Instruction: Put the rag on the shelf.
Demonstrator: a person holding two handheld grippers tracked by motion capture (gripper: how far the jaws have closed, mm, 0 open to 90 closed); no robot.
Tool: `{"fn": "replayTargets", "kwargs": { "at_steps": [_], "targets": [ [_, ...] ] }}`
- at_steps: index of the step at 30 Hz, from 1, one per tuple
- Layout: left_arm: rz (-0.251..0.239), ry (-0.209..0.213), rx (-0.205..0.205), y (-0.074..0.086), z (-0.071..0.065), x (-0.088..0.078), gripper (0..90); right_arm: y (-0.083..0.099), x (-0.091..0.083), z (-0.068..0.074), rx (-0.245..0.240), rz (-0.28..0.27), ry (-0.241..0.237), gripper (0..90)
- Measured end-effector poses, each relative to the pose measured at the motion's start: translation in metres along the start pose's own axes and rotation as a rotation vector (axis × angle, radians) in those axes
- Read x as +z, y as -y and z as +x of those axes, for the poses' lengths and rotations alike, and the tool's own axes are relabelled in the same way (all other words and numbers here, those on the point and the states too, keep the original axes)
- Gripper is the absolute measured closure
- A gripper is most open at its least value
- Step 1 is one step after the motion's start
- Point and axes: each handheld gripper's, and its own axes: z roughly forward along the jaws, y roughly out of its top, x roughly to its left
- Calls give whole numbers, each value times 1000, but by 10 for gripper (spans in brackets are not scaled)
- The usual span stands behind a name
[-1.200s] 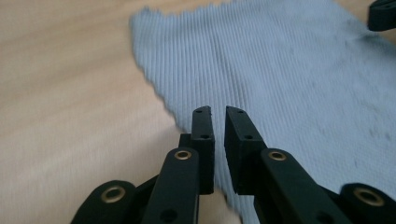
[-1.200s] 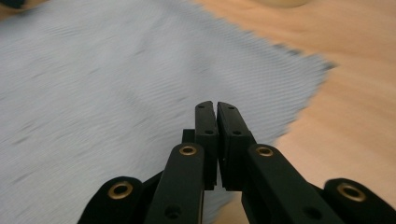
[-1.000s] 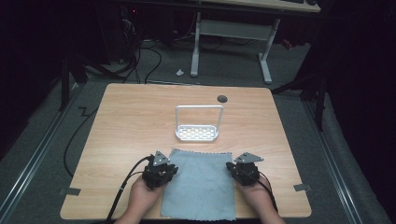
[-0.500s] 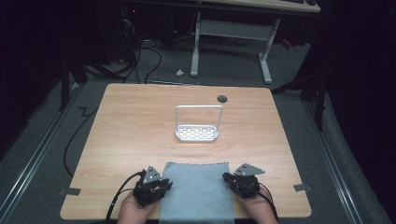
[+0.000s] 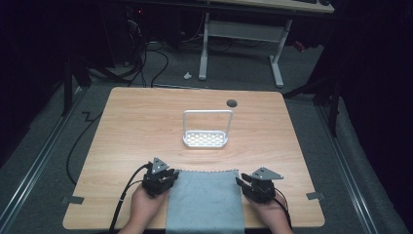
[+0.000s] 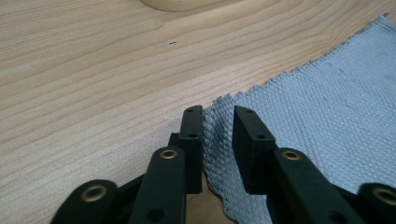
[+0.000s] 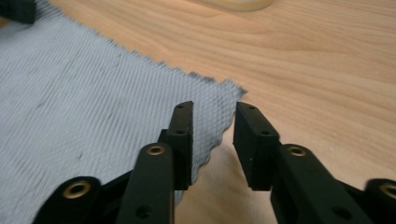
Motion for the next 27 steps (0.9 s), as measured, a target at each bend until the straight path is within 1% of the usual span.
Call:
{"fn": "replayTargets", "kwargs": {
  "at_steps": [1,2,3,4,5,6,7,8,9,10,11,12,13,14,15,17,19,20,21,22,23,25,27],
  "targets": [
    [-1,2,-3,0,0,0,794,-4,4,-1,16,7,-7,645],
    [-1,6,-2,0,1,1,822,-9,8,-1,11,14,7,623],
    [2,7,-3,0,1,0,838,-14,12,-3,20,24,17,608],
    [2,8,-7,0,1,0,852,-17,16,-5,32,35,10,602],
    [1,12,-11,0,2,0,863,-19,19,-5,33,47,13,596],
    [4,18,-12,0,2,0,875,-20,24,-6,27,64,26,588],
    [3,22,-18,1,3,0,878,-21,28,-7,35,73,29,589],
    [3,26,-19,1,3,0,878,-21,30,-7,30,66,16,604],
    [4,28,-21,1,4,0,882,-21,30,-4,-1,75,41,677],
    [4,29,-22,1,4,0,883,-21,29,-4,-7,75,44,723],
    [6,29,-23,1,4,0,884,-19,28,-3,-11,72,40,746],
    [4,29,-21,1,4,0,884,-19,28,-3,-11,72,40,746],
    [4,29,-21,1,3,0,885,-17,27,-2,-11,64,45,782],
    [4,29,-21,1,3,0,885,-15,26,-2,-19,54,41,827],
    [3,28,-21,1,3,0,885,-15,26,2,-29,52,21,888],
    [4,31,-23,1,3,0,885,-15,26,4,-39,55,22,893],
    [9,36,-31,1,3,-1,885,-15,27,5,-46,53,8,899],
    [2,38,-34,1,4,-2,885,-15,26,5,-50,47,2,899],
    [-16,42,-44,1,4,-4,885,-15,24,5,-46,33,0,899],
    [-29,53,-58,2,5,-6,885,-15,24,5,-46,33,0,899],
    [-37,59,-66,2,6,-8,885,-15,22,5,-48,19,4,898],
    [-55,63,-65,3,6,-11,884,-16,16,6,-44,-17,10,899],
    [-69,68,-66,3,5,-15,885,-17,12,6,-38,-35,4,898]
  ]
}}
